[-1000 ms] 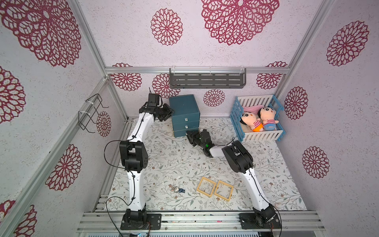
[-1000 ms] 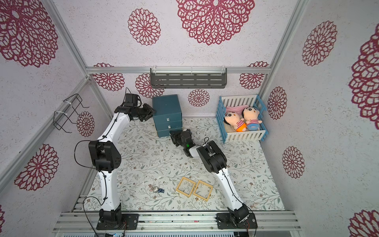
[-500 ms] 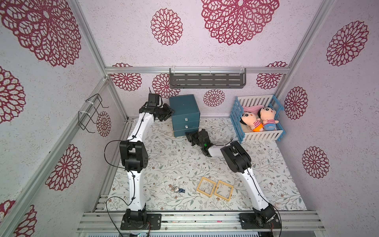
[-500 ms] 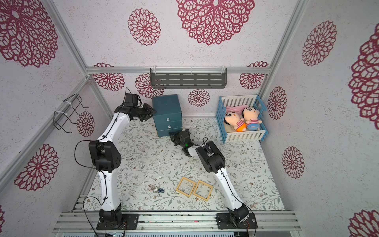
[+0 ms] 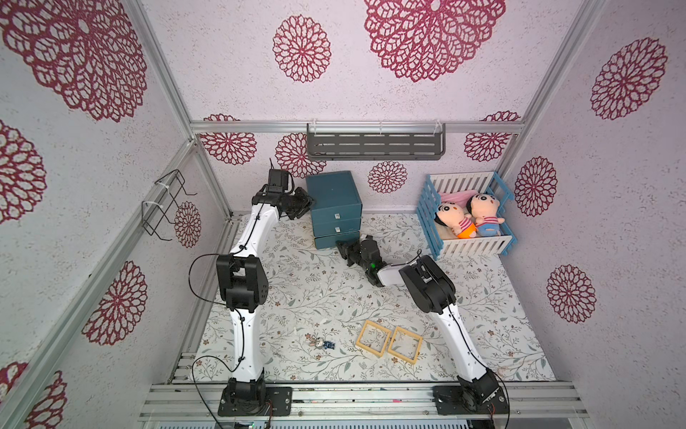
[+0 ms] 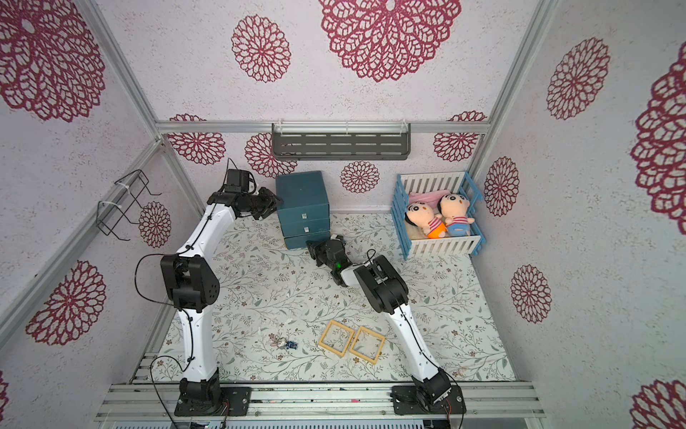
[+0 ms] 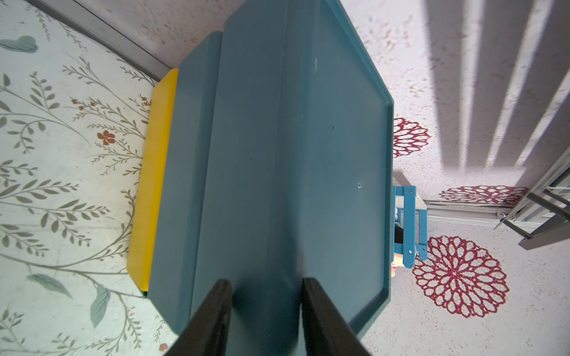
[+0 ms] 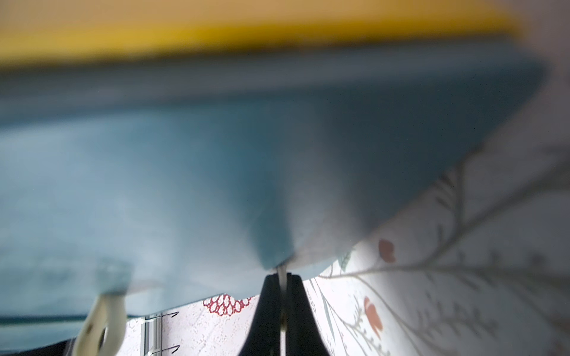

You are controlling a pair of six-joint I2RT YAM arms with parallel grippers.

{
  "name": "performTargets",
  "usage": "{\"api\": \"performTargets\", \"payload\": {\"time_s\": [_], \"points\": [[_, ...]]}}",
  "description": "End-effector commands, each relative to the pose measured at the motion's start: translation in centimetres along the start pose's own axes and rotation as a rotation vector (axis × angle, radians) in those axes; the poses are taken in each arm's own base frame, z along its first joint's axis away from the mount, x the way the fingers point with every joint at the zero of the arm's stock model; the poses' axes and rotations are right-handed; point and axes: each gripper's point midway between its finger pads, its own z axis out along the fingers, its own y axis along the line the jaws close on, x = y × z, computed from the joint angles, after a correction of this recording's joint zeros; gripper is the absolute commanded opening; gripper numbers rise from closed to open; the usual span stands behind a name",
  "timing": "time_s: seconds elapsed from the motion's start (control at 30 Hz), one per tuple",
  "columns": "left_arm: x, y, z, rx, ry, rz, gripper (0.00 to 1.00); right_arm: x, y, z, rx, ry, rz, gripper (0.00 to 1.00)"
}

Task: Place the brooch boxes into the drawer by color
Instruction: Open the drawer in the storage box.

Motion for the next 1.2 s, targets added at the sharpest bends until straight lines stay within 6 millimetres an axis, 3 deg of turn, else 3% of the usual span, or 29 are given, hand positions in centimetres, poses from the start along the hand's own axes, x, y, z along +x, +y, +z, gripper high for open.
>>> {"api": "performTargets", "payload": {"time_s": [0.0, 0.57, 1.17], "points": [[1.2, 1.9, 2.1, -0.037, 0.049, -0.02, 0.42, 0.6, 2.9, -1.3, -0.048, -0.009, -0.005, 0.0], [1.2, 1.8, 2.0, -0.035, 0.051, -0.019, 0.42, 4.0, 2.6, -7.4, -0.03, 0.033, 0.006, 0.0], [1.2, 1.9, 2.2, -0.031, 0.055, -0.024, 0.42, 6.2, 1.9, -10.1, -0.002, 0.052, 0.006, 0.0]]}}
